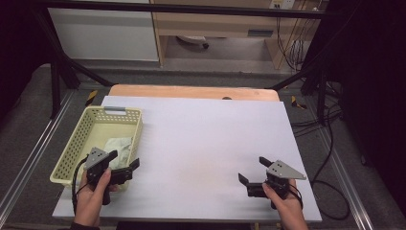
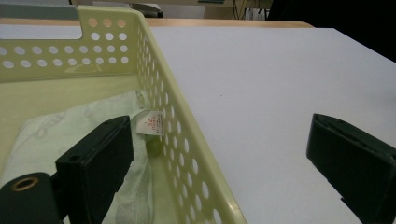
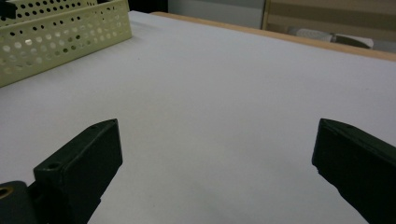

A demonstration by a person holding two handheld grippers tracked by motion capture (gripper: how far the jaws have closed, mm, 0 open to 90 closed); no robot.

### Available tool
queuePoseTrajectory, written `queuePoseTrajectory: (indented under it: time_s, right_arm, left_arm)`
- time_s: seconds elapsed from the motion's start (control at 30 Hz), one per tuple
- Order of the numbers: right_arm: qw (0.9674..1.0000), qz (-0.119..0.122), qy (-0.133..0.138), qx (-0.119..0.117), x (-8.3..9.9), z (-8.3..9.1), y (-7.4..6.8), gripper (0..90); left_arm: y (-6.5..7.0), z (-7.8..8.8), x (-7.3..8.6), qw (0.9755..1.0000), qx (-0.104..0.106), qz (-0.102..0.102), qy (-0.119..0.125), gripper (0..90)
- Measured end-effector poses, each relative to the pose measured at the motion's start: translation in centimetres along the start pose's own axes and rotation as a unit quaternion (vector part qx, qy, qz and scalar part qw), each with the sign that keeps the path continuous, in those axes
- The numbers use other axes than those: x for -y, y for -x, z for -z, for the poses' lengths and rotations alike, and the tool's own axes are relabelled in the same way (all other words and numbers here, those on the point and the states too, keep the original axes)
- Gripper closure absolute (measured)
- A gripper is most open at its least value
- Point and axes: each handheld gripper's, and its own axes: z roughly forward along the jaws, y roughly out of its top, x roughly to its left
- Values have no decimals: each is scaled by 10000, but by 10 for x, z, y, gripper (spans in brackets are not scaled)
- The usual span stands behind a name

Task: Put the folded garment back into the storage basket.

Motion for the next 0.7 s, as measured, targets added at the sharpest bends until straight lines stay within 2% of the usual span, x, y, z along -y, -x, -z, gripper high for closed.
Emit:
queuePoseTrajectory:
  time_s: [0.23, 0.37, 0.7]
  right_arm:
    - [9995, 138, 232, 144, -12, -8, 2, 23]
    - [9993, 210, 265, 172, -21, -14, 7, 22]
    - [9995, 108, 244, 194, -32, -36, 19, 25]
  left_arm:
    - [-1, 0, 0, 10000, -3, 3, 5, 73]
    - [-1, 0, 0, 10000, 4, 5, 2, 69]
    - [-1, 1, 0, 10000, 14, 6, 6, 64]
